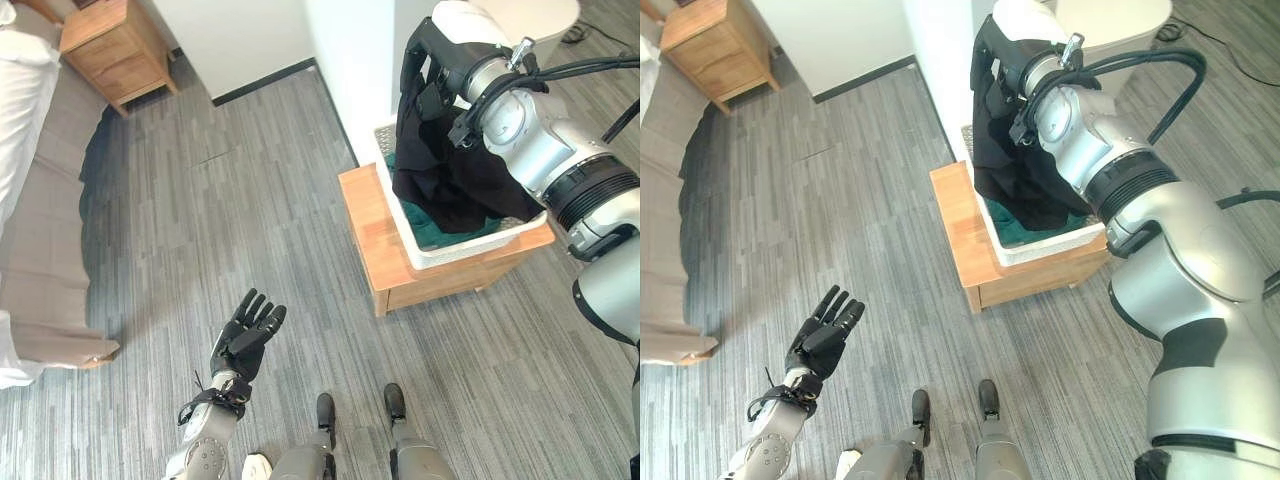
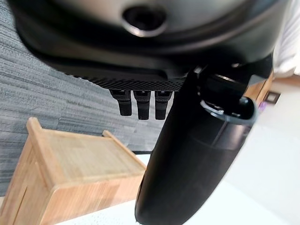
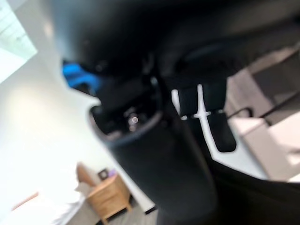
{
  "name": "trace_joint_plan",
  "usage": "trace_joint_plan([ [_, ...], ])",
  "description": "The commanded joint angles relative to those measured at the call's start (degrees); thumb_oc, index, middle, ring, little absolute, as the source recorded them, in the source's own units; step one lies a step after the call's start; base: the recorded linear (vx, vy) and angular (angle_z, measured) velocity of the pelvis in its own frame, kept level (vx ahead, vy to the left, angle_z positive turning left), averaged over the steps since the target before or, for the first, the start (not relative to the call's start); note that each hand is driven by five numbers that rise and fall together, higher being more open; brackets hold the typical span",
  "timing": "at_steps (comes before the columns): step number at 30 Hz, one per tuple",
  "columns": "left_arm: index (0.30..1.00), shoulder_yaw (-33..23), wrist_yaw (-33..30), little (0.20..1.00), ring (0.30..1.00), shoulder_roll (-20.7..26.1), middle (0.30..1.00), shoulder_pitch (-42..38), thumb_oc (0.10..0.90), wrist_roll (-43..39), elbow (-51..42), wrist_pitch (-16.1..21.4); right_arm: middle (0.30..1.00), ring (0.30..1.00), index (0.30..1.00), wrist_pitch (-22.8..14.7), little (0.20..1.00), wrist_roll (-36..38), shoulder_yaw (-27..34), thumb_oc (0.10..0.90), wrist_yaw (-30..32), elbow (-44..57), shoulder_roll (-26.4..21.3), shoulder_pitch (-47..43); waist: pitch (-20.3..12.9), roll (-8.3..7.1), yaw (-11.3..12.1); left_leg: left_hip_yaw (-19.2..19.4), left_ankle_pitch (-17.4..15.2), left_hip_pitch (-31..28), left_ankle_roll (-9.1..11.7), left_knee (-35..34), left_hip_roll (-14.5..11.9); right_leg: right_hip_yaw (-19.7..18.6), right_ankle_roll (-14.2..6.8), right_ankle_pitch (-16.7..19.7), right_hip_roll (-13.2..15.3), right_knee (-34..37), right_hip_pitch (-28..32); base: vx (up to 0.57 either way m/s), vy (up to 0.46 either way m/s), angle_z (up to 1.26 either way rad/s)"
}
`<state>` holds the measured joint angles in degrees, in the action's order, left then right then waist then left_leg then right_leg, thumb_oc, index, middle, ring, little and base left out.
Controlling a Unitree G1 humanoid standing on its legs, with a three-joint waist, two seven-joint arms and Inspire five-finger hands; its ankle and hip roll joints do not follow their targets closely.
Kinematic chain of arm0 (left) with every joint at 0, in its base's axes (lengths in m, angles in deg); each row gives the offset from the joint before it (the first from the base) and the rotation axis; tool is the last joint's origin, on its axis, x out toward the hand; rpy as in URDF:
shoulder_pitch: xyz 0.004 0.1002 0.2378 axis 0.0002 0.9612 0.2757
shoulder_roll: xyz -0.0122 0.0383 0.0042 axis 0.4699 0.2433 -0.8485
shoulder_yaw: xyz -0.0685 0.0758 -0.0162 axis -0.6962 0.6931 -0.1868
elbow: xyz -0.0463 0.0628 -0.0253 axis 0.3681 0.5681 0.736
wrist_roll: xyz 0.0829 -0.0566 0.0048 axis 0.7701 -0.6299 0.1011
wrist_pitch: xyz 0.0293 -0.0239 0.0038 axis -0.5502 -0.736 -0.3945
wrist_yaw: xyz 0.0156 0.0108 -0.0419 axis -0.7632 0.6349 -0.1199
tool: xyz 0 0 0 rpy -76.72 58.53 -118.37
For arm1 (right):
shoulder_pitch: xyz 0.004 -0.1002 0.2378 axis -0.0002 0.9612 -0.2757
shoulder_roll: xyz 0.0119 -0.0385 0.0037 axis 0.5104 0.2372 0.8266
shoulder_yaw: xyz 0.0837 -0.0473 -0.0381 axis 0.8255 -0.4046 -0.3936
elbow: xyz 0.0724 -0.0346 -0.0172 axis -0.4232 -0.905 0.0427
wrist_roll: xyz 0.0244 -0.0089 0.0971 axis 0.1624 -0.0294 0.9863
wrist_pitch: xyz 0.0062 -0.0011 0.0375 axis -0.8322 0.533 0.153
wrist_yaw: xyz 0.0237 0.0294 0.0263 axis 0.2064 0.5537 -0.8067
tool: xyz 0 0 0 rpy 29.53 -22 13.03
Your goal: Pick up bed clothes into laundry basket.
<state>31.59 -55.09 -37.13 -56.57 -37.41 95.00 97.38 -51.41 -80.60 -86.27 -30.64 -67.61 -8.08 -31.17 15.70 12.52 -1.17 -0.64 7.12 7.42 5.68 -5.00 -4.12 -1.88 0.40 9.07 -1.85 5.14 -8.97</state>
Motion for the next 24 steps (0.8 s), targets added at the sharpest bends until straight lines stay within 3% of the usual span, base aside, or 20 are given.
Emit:
trace_joint_plan([
  [1,0.900,0.5,0.4,0.900,0.900,2.3,0.900,-1.3,0.800,0.1,-5.9,5.3,0.300,0.300,0.300,-1.5,0.300,-1.9,2.7,0.400,5.3,-6.5,3.0,-12.3,-2.2,-3.23,-0.2,1.0,-1.3,0.1,0.1,0.0,3.2,-9.2,-3.9,-11.2,2.6,-4.9,-1.8,0.00,-0.011,0.07],
  [9,0.900,-1.3,0.1,0.900,0.900,1.9,0.900,1.4,0.800,0.6,-5.5,6.0,0.300,0.300,0.300,-0.6,0.300,-1.5,1.4,0.400,5.3,-15.0,-0.8,-15.5,-1.4,-1.66,1.2,0.1,-0.4,1.5,0.5,0.0,3.5,-8.4,-4.0,-11.4,2.8,-5.9,-3.5,-0.01,-0.011,0.11],
  [14,0.900,-2.0,0.3,0.900,0.900,1.5,0.900,3.1,0.800,1.6,-6.0,6.0,0.300,0.300,0.300,-0.2,0.300,-1.0,-0.5,0.400,4.6,-19.9,-9.0,-16.8,-0.2,-0.64,1.1,-0.1,0.3,2.8,0.9,0.0,3.4,-8.4,-4.0,-11.7,2.4,-7.3,-5.5,-0.02,-0.026,0.07],
  [18,0.900,-1.9,0.5,0.900,0.900,1.7,0.900,3.3,0.800,2.0,-7.0,5.8,0.300,0.300,0.300,0.1,0.300,-1.6,-0.6,0.400,4.2,-21.3,-12.1,-15.9,0.8,0.04,0.8,0.2,0.7,3.5,1.0,0.0,3.3,-8.9,-3.9,-11.9,2.1,-8.5,-7.1,-0.03,-0.020,-0.02],
  [24,0.900,-0.7,0.6,0.900,0.900,1.0,0.900,3.3,0.800,2.9,-9.0,5.5,0.300,0.300,0.300,-0.1,0.300,-3.3,1.4,0.400,4.0,-20.9,-12.7,-11.3,2.3,1.23,0.6,0.4,1.5,4.6,1.3,0.0,3.1,-9.5,-3.6,-12.5,1.5,-10.4,-9.4,-0.03,-0.032,-0.16],
])
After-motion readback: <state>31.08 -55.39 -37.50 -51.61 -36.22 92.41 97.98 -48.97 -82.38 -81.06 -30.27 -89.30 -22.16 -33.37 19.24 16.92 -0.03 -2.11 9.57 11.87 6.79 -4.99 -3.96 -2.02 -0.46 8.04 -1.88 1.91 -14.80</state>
